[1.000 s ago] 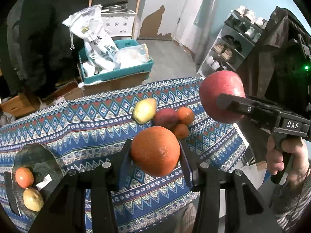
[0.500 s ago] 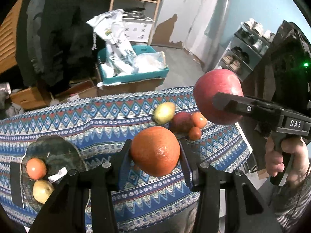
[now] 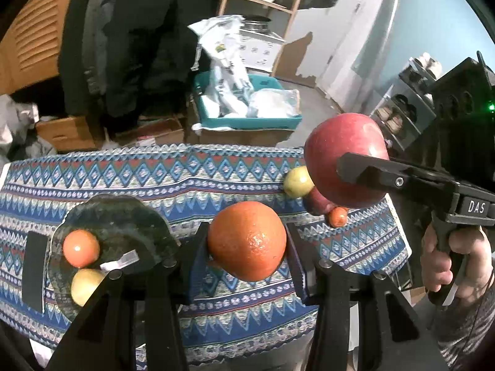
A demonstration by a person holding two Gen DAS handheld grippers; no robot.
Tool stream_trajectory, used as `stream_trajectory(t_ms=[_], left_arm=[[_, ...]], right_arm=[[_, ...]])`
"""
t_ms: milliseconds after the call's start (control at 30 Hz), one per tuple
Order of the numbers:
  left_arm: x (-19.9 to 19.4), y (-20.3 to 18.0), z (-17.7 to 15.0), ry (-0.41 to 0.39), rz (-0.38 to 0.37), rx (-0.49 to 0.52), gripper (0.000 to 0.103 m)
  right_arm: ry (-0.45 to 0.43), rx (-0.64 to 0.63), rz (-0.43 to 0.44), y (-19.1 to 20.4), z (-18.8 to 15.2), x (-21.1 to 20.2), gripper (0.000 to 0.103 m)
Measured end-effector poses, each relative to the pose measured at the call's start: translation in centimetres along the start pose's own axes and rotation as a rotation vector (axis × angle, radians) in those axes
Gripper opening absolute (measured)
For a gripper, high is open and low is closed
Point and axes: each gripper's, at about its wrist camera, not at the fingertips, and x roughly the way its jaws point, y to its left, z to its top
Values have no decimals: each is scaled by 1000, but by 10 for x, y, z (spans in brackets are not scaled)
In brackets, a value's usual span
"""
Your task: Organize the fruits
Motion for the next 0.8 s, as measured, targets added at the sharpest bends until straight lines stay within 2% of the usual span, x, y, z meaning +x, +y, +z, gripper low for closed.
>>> stream_trajectory(t_ms=[533,800], left_arm=[[5,71,-15,20,87,-125,48],[23,101,-31,74,139,-165,48]], right_arm=[[124,-29,50,37,9,89,75],[205,-33,55,51,6,140,75]])
